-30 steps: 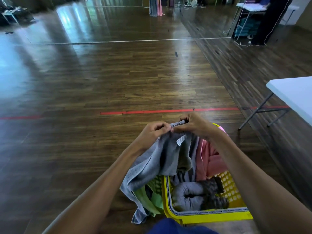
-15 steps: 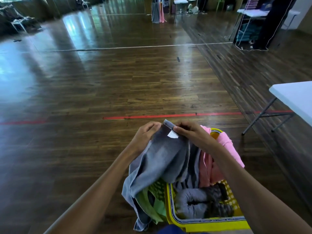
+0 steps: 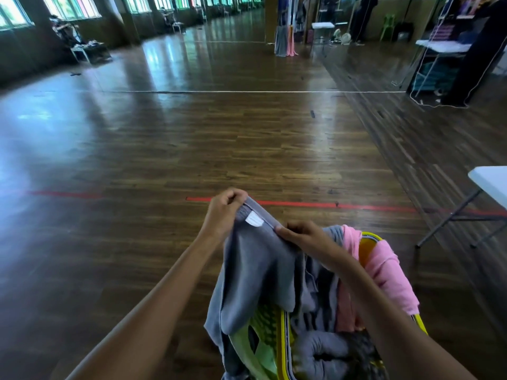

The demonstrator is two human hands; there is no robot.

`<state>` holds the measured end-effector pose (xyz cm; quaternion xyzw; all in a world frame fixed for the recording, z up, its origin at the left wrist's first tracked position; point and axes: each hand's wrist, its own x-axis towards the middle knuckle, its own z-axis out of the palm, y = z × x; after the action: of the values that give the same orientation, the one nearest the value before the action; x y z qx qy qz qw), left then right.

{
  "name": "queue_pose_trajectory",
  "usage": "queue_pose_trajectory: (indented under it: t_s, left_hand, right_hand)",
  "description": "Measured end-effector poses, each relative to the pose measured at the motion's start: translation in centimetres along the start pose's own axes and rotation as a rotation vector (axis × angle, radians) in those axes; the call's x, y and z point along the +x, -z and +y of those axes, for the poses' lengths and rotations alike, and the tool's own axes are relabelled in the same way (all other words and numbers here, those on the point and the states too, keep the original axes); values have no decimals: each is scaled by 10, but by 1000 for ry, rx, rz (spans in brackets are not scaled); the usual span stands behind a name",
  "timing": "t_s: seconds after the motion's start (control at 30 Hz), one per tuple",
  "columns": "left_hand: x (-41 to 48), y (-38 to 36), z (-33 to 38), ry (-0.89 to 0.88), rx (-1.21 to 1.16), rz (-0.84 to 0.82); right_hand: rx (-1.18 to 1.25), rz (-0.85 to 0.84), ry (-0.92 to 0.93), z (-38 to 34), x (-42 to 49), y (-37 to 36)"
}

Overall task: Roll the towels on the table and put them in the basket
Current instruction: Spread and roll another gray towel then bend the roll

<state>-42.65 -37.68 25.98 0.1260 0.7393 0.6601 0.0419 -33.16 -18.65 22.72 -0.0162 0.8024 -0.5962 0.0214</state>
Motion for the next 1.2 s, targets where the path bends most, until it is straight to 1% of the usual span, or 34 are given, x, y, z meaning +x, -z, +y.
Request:
queue_pose_trajectory:
  t_s: [0.07,0.1,0.17,0.23,0.33,0.4,0.5,0.57,0.67,0.7,0.87,0.93,1.0,1.07,1.1,1.2]
  left_hand:
    - [8,19,6,-42,46,118]
    - [11,27,7,-61,87,116]
    - [10,33,9,-73,200,36]
    - [6,27,5,-65,218,-73]
    - [-1,11,4,-55,240,-244]
    - [-2,2,3,-113,264,-344]
    - [-4,-5,0,-202,279,-452]
    - [-4,-8,-6,-174,297,-494]
    - [-10,-6,-7,-7,285,-465]
    - [-11,-5,-6,20,286,-454]
    - [-11,1,-6,-32,331,-381]
    - [-5,10,-6,-96,349,-323]
    - [3,28,-6,-142,367,-228]
    - [12,48,-9,-125,377,-147]
    - [13,56,-11,-98,384,-137]
    - [7,55,-13,-29,383,-192]
  right_hand:
    - [56,-22,-2,15,-9,4]
    - [77,-6,-6,18,-11,7]
    - [87,49,14,15,-11,11]
    - [35,64,80,3,-5,12]
    - [-31,14,161,-11,7,9]
    - [-30,-1,171,-17,11,7]
    - [-6,-69,179,-28,14,2]
    - [0,-84,195,-32,16,0]
    - [-58,-34,197,-34,19,-1]
    - [-93,-23,194,-33,20,-1]
    - [-190,26,148,-28,23,0]
    - [-168,3,115,-23,21,5]
    - [-125,-21,100,-10,16,14]
    - [-105,-4,99,4,10,25]
    - [-92,16,97,9,7,29]
    - [-119,45,110,2,6,28]
